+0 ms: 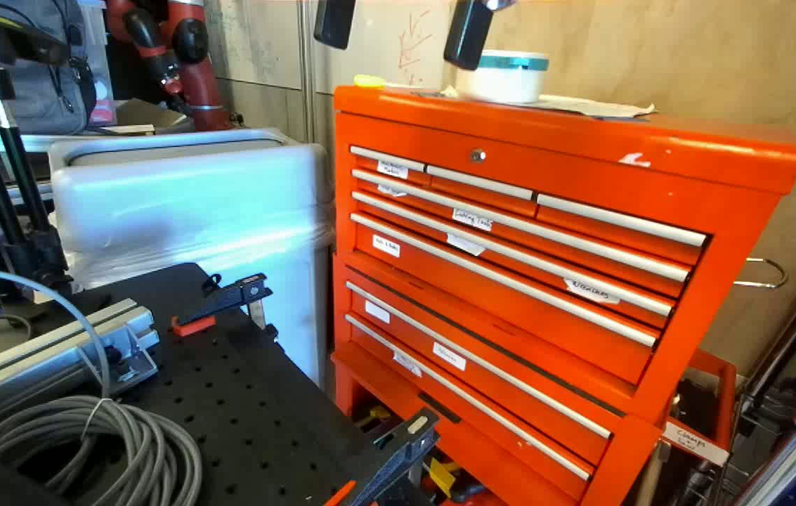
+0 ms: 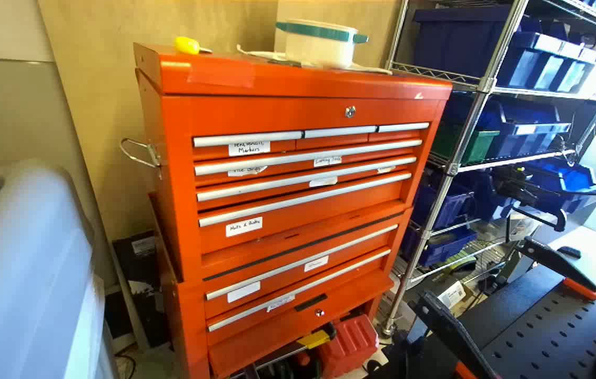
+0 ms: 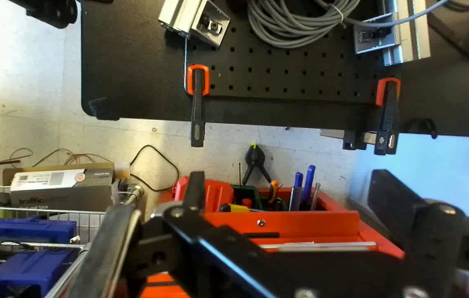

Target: Remove the teddy bear from the pot

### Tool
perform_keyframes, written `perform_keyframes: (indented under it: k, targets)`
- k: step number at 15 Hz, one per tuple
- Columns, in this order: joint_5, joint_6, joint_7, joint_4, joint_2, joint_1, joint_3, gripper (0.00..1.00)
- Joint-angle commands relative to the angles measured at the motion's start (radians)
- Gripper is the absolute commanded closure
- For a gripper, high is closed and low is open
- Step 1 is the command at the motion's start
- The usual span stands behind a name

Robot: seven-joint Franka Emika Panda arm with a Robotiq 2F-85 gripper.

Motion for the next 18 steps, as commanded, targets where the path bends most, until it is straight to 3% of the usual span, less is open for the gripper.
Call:
perform_keyframes:
  k: [1,8,12,18]
  targets:
    - [0.003,-0.003,-0.002,0.003,0.000,-0.007,0.007,0.00]
    - [0.003,-0.003,-0.002,0.004,0.000,-0.007,0.007,0.00]
    - [0.061,0.182,0.032,0.026,0.055,0.010,0.014,0.00]
    - [0.285,0.462,0.056,0.177,0.181,0.083,0.050,0.00]
